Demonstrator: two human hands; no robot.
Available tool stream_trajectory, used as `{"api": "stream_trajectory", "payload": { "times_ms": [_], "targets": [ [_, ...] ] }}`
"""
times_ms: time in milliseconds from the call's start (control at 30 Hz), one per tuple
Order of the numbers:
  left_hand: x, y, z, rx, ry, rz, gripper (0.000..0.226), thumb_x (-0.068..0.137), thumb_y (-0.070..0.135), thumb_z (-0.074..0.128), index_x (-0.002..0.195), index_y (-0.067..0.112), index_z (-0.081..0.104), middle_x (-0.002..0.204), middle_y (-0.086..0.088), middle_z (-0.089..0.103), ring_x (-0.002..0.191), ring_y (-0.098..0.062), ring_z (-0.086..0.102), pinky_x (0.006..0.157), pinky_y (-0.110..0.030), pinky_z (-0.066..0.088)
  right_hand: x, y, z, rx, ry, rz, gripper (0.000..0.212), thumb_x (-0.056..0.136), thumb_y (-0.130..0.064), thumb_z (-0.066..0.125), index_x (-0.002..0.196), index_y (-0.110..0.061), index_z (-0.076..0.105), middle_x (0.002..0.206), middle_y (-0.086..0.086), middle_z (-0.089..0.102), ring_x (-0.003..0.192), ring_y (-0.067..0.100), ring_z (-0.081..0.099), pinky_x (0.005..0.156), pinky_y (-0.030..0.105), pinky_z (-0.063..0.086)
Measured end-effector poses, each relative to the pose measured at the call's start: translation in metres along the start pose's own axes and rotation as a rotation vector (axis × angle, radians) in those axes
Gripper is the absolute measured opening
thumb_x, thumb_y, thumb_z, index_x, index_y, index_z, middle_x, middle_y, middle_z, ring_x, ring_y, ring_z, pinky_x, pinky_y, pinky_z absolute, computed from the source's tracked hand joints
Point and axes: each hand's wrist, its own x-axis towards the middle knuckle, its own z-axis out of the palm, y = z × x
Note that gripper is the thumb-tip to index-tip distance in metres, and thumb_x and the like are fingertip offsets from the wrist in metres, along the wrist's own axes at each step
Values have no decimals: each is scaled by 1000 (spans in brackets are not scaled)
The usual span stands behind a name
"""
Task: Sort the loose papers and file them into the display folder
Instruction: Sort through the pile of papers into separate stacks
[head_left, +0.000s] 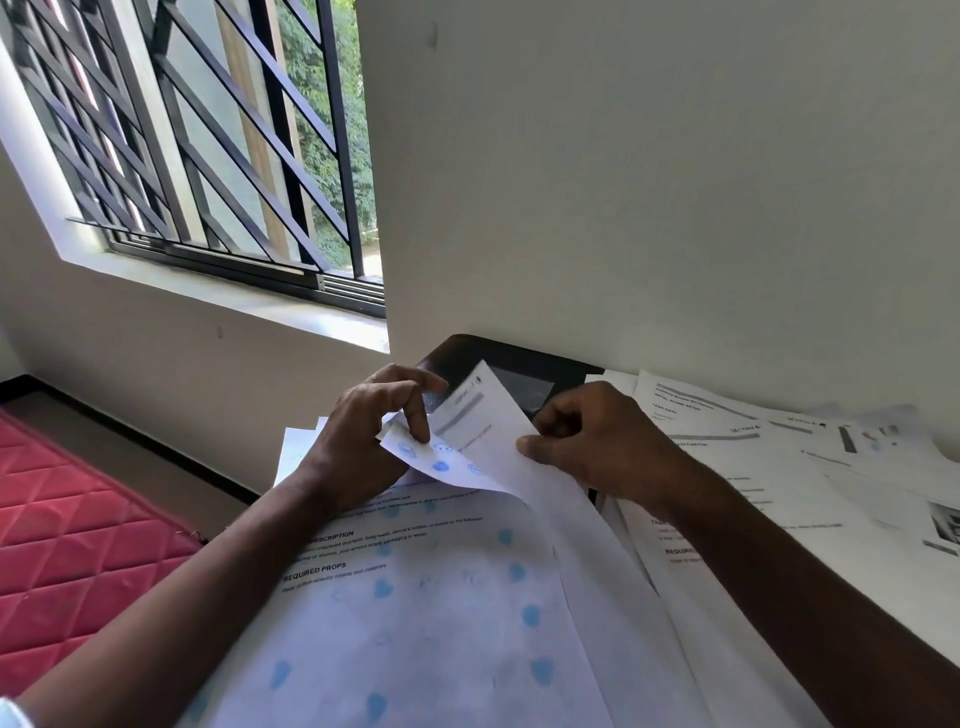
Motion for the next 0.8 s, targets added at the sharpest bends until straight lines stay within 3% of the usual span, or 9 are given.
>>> {"api": "stream_trajectory", "payload": {
  "times_ms": [67, 133, 200, 300, 367, 467, 567, 700, 800],
  "targets": [
    [1, 2, -1, -24, -5, -4, 18, 59, 3, 67, 62, 19, 59, 119, 2, 71, 106, -18, 69, 78, -27, 51, -6, -8, -10, 170, -301, -67, 26, 86, -48, 79, 87, -21, 80, 76, -14, 73, 71, 3, 64, 73, 30, 49],
    [1, 3, -1, -95, -21, -19, 13, 63, 11, 68, 61, 17, 56, 118, 1, 73, 106, -22, 71, 79, -30, 52, -12, -13, -19, 206, -591, -135, 38, 93, -54, 65, 106, -22, 81, 104, -7, 78, 97, 9, 69, 84, 29, 50],
    [0, -1, -2, -199, -31, -81, 13, 64, 12, 66, 61, 19, 56, 105, -7, 77, 95, -33, 72, 78, -42, 56, -14, -10, -25, 237, -708, -172, 40, 99, -49, 57, 115, -19, 78, 120, -3, 75, 115, 17, 67, 91, 31, 50],
    [0, -5, -3, -282, -56, -169, 14, 61, 8, 61, 62, 22, 58, 79, -29, 66, 71, -46, 61, 64, -61, 49, -7, 2, -30, 291, -569, -91, 24, 98, -26, 66, 113, -10, 77, 106, 6, 78, 93, 18, 72, 76, 27, 53],
    [2, -3, -2, -335, -42, -203, 13, 59, 10, 57, 59, 23, 57, 75, -37, 59, 65, -37, 54, 56, -58, 44, 3, 15, -27, 244, -339, 2, 16, 92, -19, 76, 106, -11, 76, 89, 10, 77, 77, 20, 69, 68, 31, 53],
    [4, 1, -4, -357, -27, -206, 15, 60, 9, 57, 56, 23, 56, 68, -36, 58, 59, -35, 50, 51, -52, 38, 13, 31, -22, 80, -88, 85, 21, 83, -19, 85, 101, -17, 75, 76, 2, 73, 67, 19, 68, 71, 37, 56],
    [4, 2, -5, -349, -33, -174, 19, 63, 7, 59, 56, 24, 56, 66, -33, 59, 57, -49, 51, 49, -55, 41, 15, 35, -21, 98, -69, 119, 28, 78, -20, 89, 102, -17, 73, 74, -1, 72, 62, 16, 67, 68, 35, 58],
    [4, 5, -5, -337, -28, -214, 10, 57, 13, 56, 54, 22, 53, 66, -32, 58, 59, -33, 49, 49, -53, 37, 13, 31, -22, 51, -134, 102, 25, 78, -20, 89, 98, -18, 75, 78, 0, 71, 57, 10, 61, 61, 28, 49],
    [3, 3, -5, -323, -33, -226, 12, 58, 9, 56, 54, 20, 53, 65, -31, 59, 57, -34, 48, 49, -51, 37, 13, 30, -23, 10, -163, 76, 11, 88, -14, 76, 96, -20, 78, 81, 0, 70, 62, 10, 60, 64, 27, 48]
  ]
}}
